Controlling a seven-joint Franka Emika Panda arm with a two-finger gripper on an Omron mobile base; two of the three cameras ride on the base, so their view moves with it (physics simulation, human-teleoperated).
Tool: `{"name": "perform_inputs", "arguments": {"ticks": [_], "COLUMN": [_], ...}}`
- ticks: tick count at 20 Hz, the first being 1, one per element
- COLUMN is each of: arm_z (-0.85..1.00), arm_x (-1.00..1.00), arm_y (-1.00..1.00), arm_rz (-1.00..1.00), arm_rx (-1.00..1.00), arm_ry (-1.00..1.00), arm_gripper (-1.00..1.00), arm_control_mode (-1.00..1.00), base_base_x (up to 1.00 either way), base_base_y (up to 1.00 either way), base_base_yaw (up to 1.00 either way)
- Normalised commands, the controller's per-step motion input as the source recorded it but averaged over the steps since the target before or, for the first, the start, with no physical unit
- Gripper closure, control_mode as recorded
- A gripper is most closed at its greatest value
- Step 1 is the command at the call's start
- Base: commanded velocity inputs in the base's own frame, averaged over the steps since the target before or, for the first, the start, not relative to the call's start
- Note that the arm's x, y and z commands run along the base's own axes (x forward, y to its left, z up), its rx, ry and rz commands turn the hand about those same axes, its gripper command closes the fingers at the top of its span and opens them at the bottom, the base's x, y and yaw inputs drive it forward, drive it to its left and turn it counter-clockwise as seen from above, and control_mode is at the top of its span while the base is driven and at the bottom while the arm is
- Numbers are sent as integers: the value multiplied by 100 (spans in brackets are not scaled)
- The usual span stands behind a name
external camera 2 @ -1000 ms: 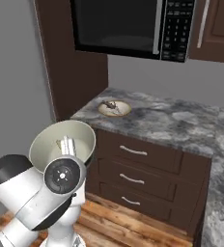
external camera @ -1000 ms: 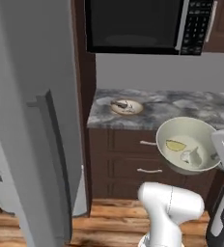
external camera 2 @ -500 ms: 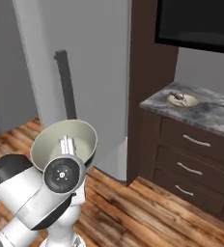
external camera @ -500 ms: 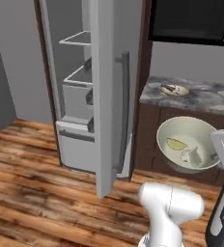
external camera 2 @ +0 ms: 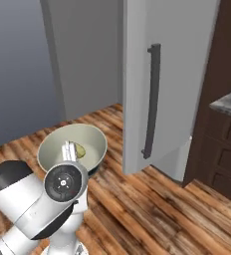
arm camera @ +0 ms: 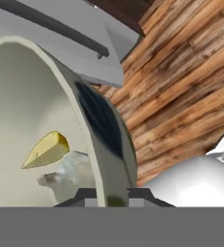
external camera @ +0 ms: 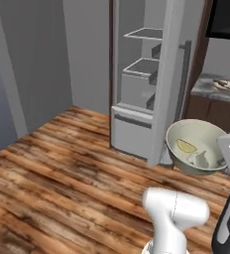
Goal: Place the bowl with the garlic and lemon wedge on the second highest shelf of the fridge. Place the bowl with the fishs on the top shelf of the fridge.
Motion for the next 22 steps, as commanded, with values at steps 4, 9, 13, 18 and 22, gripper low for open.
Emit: {"name": "perform_inputs", "arguments": {"ticks": [4,9,13,18,22], "arm_z": [0,0,0,0,0], "arm_x": [0,0,0,0,0], "arm_y": [0,0,0,0,0], "arm_rz": [0,0,0,0,0], "arm_rx": [0,0,0,0,0], "arm_ry": [0,0,0,0,0], "arm_gripper": [100,100,100,100,100], "arm_control_mode": [100,100,100,100,100], "base_base_x": [24,100,100,73,93], "base_base_y": [100,100,100,56,26], "base_base_yaw": [23,-17,7,62,31]}}
